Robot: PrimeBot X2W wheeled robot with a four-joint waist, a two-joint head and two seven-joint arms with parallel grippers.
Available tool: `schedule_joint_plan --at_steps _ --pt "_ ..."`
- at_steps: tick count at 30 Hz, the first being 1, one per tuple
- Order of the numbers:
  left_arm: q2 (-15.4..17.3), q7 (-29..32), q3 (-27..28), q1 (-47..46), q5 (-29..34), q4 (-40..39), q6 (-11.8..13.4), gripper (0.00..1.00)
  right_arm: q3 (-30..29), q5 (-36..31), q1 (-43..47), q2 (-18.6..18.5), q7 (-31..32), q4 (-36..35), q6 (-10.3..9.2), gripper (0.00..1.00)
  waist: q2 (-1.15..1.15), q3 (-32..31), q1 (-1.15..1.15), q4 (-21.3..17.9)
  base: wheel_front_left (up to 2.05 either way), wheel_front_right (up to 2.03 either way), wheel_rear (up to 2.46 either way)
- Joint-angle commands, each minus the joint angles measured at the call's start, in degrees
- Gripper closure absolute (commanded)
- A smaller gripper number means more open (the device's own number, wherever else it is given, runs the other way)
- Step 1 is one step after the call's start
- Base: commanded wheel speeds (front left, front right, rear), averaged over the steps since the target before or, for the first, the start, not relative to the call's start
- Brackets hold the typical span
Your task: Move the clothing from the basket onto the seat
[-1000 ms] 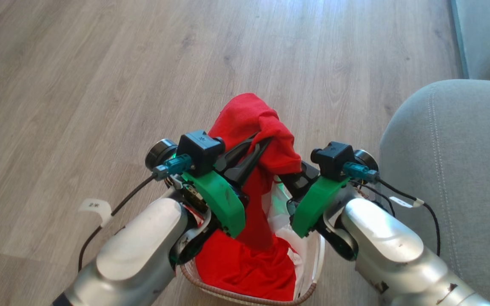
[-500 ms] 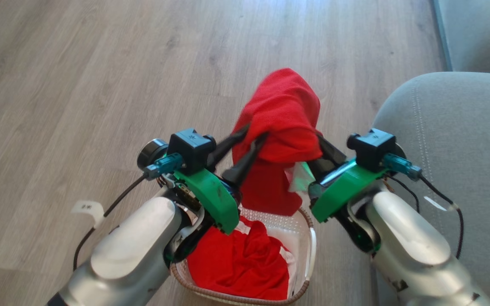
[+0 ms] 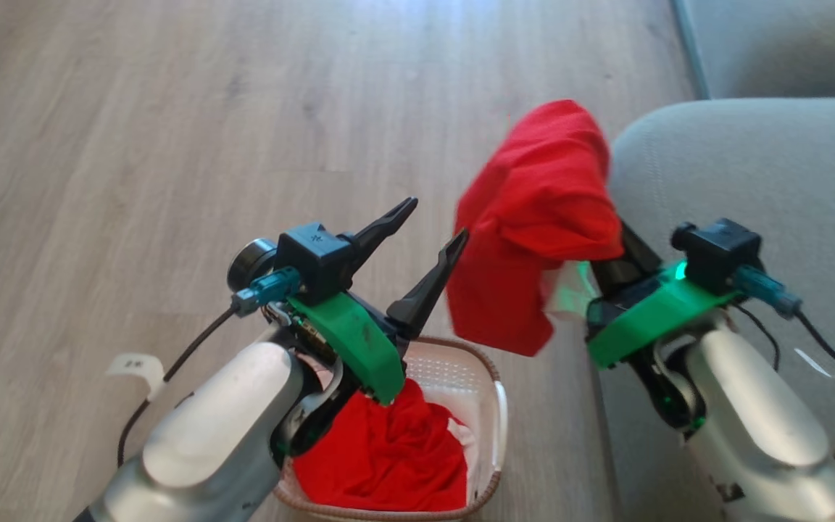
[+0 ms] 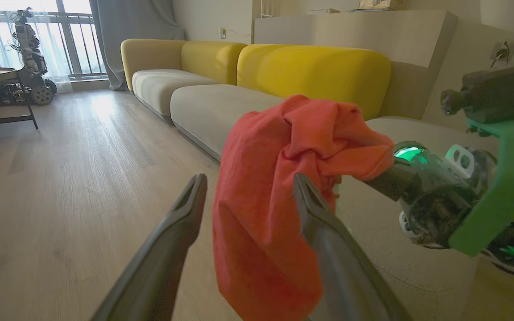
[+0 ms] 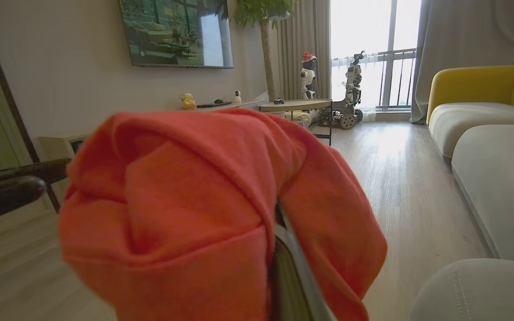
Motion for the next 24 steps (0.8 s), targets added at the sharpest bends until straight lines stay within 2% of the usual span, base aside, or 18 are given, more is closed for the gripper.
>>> schedule_joint_plan --at_steps 1,14,24 --pt "1.27 -0.47 2.51 -1.79 0.05 -1.91 0.27 0.0 0.01 -0.47 -0.8 -0.15 -0.38 -2.61 -0.01 1.0 0.0 0.37 0.0 -1.63 0.0 0.0 0.0" --pt "2.22 -2.89 1.95 -1.29 1.46 -1.19 0.69 0.0 -5.18 -2.81 3.37 -2.37 -0.38 -10.61 -0.01 1.0 0.0 2.64 0.0 -12.37 0.0 0.0 0.0" --pt "2.32 -5.11 1.62 -1.26 2.11 -0.1 0.66 0.0 -8.6 -3.66 6.28 -2.09 -0.38 -14.94 -0.01 1.0 0.0 4.16 0.0 -19.86 0.0 0.0 0.0"
